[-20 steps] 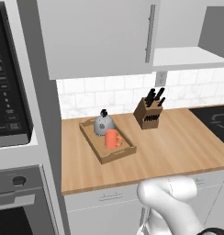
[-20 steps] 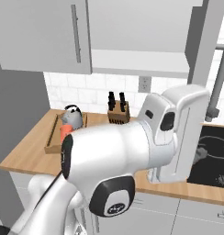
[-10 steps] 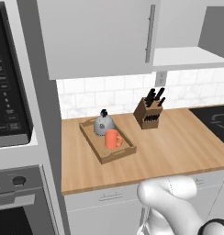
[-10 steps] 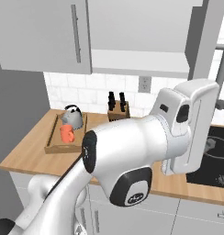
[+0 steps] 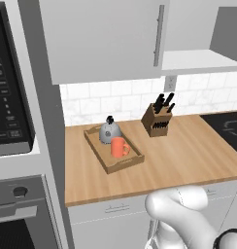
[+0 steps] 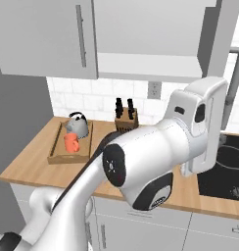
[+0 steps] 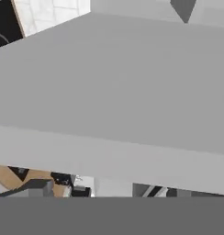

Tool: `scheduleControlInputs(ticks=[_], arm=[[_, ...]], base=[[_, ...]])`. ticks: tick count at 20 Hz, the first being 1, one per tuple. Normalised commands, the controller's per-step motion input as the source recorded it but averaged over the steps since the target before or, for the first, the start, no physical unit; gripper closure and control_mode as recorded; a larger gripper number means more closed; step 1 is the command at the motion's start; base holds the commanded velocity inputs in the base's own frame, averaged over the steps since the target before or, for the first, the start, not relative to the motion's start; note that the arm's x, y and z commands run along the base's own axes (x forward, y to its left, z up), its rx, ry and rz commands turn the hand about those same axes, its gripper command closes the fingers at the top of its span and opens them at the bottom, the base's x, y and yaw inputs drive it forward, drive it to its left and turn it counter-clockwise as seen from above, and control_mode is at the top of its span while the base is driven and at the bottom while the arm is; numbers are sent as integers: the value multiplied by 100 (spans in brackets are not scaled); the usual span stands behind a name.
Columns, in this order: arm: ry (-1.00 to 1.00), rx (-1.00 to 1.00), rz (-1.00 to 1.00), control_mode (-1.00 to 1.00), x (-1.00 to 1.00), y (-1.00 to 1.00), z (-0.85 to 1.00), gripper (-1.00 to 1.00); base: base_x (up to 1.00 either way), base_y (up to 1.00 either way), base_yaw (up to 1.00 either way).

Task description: Pick the kettle from the counter and place it on the tray. Then pick the mug from the cabinet and place it on the tray. Then close the cabinet doors.

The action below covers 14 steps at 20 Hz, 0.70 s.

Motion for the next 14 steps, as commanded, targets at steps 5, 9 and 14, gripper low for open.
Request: scheduleControlInputs(ticks=[5, 9, 14], arm=[[0, -3, 13, -100, 21, 1, 11, -100], [0, -6, 13, -100, 12, 28, 5, -100], [0, -2, 18, -100, 18, 32, 2, -100]], base=[[0, 0, 0], [0, 0, 0], [0, 0, 0]])
